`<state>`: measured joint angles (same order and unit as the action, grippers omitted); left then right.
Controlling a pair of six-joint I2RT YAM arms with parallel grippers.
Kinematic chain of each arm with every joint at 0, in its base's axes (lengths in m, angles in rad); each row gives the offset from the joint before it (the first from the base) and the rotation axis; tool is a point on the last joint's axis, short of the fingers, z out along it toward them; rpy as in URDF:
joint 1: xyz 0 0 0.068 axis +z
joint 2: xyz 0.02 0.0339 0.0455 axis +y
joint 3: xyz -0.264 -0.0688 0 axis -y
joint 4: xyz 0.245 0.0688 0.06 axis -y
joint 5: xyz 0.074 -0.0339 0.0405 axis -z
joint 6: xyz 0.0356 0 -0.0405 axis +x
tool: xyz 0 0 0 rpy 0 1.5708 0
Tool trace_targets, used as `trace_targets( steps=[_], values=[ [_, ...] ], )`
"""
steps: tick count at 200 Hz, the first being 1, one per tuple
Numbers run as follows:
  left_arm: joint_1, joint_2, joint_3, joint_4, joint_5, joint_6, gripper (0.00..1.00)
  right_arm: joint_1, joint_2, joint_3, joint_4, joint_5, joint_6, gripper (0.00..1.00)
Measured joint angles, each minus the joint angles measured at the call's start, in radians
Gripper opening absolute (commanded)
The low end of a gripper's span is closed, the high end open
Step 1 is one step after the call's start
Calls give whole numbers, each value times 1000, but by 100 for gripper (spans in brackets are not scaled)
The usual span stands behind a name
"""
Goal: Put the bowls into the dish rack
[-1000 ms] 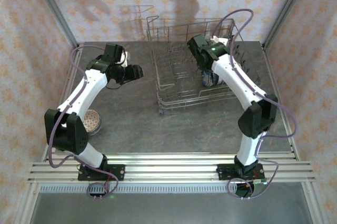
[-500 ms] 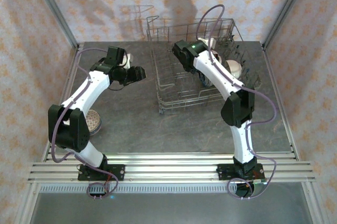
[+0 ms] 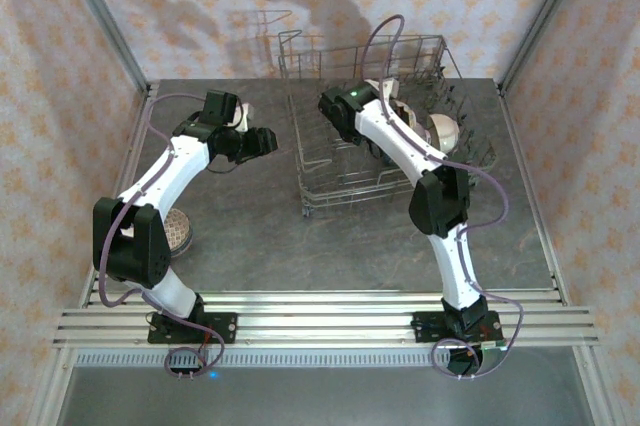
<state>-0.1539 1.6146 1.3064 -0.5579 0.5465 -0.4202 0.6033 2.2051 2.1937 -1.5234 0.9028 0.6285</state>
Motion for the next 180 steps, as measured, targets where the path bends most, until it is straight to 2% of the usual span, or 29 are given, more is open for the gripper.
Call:
trace_targets(
  steps=[75, 127, 180],
  values=[
    [0, 0, -19, 6, 15, 1, 58, 28, 146, 146, -95, 84, 56, 0],
    [0, 0, -19, 6, 23, 3, 58, 44, 164, 146, -101, 134, 72, 0],
    [0, 0, -20, 6, 23, 3, 58, 60, 161, 71, -102, 198, 97, 0]
  ],
)
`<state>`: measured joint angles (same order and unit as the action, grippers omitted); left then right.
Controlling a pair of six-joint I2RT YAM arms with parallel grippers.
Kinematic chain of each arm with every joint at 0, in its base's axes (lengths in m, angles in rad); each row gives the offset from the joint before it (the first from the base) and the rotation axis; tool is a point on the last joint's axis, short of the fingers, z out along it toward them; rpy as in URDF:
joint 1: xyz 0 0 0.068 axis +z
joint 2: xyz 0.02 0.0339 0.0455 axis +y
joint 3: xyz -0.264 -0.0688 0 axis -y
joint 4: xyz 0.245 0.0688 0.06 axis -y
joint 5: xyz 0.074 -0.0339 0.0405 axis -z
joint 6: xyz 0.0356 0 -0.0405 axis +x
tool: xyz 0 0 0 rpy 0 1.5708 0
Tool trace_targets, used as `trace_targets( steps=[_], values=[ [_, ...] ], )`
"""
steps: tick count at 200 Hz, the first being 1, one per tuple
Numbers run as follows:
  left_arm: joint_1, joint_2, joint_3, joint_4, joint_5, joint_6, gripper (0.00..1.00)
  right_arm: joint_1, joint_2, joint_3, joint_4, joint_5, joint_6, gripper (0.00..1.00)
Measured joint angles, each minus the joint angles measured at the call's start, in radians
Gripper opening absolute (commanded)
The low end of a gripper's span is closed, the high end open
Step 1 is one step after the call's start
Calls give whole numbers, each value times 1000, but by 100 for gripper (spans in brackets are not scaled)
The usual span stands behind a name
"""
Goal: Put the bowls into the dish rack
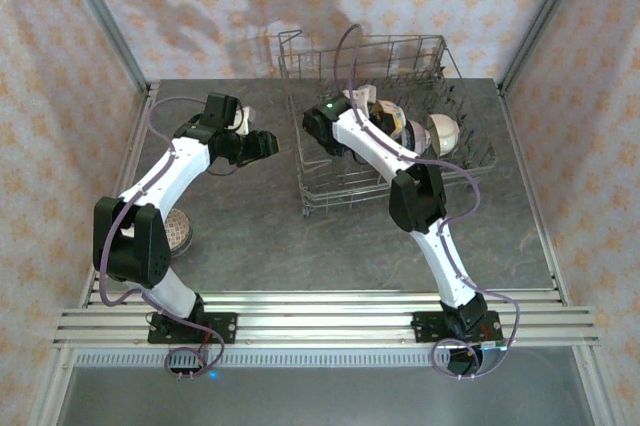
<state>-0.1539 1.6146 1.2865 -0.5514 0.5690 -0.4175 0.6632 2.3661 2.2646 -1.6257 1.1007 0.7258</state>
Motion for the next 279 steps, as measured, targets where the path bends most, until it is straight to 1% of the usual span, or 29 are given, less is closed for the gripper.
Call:
trace_targets(
  steps=[18, 43, 91, 116, 130, 192, 200, 251, 257, 274, 279],
  values=[
    [0, 0, 0, 0, 0, 0, 58, 12, -7, -39, -2, 25, 7, 0],
    [0, 0, 0, 0, 0, 0, 57, 14, -18, -61, -2, 26, 14, 0],
    [0, 0, 0, 2, 0, 0, 58, 12, -19, -66, -3, 26, 16, 0],
    [0, 0, 0, 4, 0, -3, 58, 15, -18, -63, -3, 23, 15, 2],
    [0, 0, 0, 4, 0, -3, 58, 16, -18, -63, -3, 21, 15, 7],
    [0, 7, 0, 16, 0, -4, 58, 18, -18, -64, -2, -30, 17, 21],
    [0, 11, 0, 19, 0, -4, 57, 19, -18, -64, -2, -37, 14, 25],
    [0, 20, 0, 27, 0, -12, 57, 28, -5, -56, -3, -80, -4, 29],
    [0, 20, 0, 29, 0, -12, 57, 28, -1, -56, -2, -85, -5, 32],
    [0, 20, 0, 35, 0, -19, 57, 30, 11, -48, -3, -110, -13, 34],
    [0, 20, 0, 37, 0, -20, 57, 30, 15, -44, -3, -119, -13, 36]
  ],
)
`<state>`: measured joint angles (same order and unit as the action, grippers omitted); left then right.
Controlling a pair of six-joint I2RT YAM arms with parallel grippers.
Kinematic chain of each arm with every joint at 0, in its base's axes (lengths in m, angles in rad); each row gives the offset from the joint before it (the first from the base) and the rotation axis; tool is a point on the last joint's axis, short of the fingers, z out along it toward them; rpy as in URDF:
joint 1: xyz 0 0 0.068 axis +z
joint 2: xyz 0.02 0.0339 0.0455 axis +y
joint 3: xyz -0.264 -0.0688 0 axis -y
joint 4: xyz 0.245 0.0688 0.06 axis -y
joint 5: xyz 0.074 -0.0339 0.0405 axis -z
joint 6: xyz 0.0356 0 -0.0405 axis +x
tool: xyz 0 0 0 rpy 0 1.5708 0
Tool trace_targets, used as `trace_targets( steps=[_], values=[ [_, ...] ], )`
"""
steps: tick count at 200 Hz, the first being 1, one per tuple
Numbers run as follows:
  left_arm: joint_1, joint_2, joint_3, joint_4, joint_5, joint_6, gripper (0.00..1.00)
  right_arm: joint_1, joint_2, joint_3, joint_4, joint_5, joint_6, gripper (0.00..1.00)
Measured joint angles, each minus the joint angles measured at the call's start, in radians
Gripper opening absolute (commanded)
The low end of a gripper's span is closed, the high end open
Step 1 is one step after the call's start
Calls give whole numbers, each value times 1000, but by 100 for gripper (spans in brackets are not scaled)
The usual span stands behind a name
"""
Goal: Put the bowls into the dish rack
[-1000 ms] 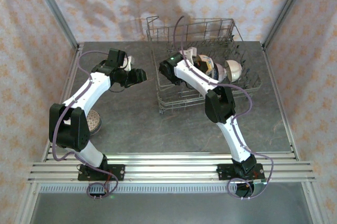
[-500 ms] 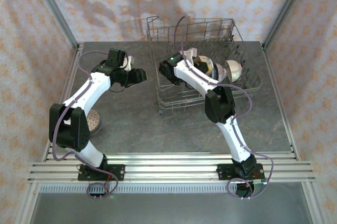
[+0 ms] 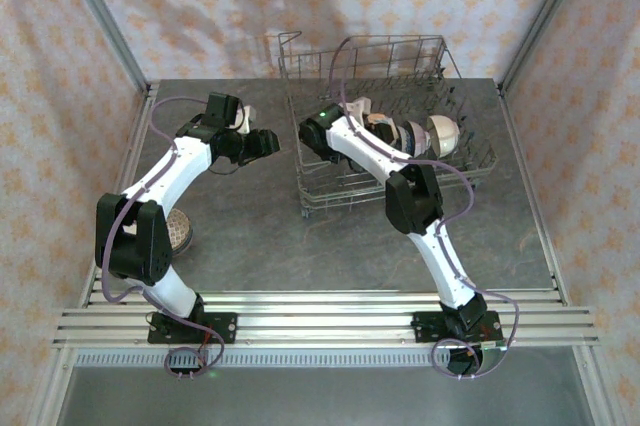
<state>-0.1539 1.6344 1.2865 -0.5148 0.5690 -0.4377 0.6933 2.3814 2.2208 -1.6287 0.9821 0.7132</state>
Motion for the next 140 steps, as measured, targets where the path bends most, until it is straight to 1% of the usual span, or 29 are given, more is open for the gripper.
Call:
trace_targets(
  steps=[11, 16, 37, 41, 61, 77, 140],
  values=[
    [0, 0, 0, 5, 0, -3, 57, 0, 5, 7, 1, -16, -2, 38],
    [0, 0, 0, 6, 0, -6, 57, 0, 8, 11, 0, -24, -4, 41],
    [0, 0, 0, 8, 0, -7, 57, 0, 17, 22, 0, -46, -15, 42],
    [0, 0, 0, 8, 0, -7, 57, 0, 17, 22, 0, -51, -17, 45],
    [0, 0, 0, 8, 0, -7, 57, 0, 18, 23, 0, -78, -37, 48],
    [0, 0, 0, 9, 0, -7, 57, 1, 19, 24, -1, -99, -53, 53],
    [0, 0, 0, 9, 0, -6, 57, 0, 19, 46, -2, -144, -101, 63]
  ],
)
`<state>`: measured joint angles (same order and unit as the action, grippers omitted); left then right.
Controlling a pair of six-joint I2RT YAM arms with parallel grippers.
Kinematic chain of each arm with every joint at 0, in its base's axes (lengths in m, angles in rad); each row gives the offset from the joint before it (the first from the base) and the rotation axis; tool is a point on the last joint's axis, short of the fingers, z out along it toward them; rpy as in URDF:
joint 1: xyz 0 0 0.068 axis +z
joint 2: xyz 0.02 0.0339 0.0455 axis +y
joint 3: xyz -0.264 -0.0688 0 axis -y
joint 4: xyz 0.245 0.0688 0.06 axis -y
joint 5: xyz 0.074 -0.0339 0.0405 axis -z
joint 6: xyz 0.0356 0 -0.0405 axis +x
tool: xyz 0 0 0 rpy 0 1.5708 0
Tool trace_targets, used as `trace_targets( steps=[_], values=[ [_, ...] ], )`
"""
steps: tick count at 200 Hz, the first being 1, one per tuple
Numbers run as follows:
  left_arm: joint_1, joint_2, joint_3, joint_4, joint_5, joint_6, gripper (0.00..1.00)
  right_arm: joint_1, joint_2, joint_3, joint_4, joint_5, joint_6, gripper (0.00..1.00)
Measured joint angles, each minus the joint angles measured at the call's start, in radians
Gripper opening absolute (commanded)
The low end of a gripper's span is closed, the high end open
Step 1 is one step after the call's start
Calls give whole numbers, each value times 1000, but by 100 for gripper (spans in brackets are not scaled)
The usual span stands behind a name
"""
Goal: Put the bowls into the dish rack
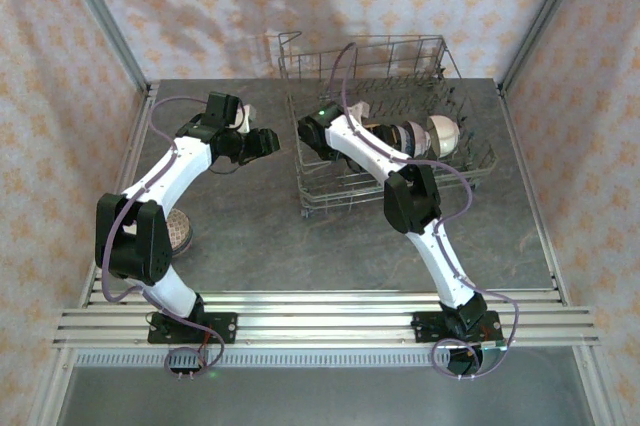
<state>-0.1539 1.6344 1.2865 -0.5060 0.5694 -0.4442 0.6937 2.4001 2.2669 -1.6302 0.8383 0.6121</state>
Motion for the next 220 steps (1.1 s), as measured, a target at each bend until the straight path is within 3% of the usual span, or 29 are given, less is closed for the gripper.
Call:
trace_targets(
  steps=[34, 72, 100, 158, 220],
  values=[
    [0, -1, -3, 2, -1, -1, 58, 6, -31, -22, 16, -48, -26, 73],
    [0, -11, -12, 3, -10, -13, 58, 18, -189, -200, 157, -140, -129, 80],
    [-2, -28, -12, 2, -39, -35, 58, 28, -290, -256, 261, -185, -214, 81],
    [-22, -108, -12, -39, -137, -74, 59, 23, -354, -312, 384, -263, -300, 81],
    [-7, -264, -14, -223, -311, -125, 62, -42, -539, -378, 487, -336, -364, 81]
  ],
)
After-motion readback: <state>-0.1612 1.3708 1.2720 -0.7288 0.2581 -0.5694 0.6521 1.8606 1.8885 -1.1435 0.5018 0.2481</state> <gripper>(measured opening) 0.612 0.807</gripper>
